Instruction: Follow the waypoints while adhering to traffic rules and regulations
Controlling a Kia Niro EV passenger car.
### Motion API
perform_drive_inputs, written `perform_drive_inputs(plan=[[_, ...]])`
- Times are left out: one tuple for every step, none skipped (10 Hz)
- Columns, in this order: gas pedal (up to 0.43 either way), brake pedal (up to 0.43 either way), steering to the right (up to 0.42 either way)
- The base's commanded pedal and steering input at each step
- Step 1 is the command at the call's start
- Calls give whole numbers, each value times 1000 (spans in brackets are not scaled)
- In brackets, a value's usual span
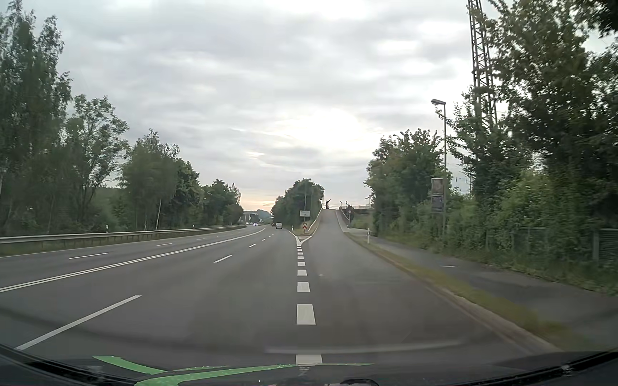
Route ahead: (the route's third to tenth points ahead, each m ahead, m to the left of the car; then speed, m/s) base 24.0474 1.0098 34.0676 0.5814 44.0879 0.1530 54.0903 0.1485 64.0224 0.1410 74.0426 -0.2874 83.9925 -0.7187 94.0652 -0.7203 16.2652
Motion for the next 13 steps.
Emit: perform_drive_inputs(plan=[[0,128,4],[0,134,4],[0,140,4],[0,146,4],[0,152,4],[0,152,4],[0,159,4],[0,165,5],[0,165,5],[0,165,5],[0,165,4],[0,165,4],[0,171,4]])
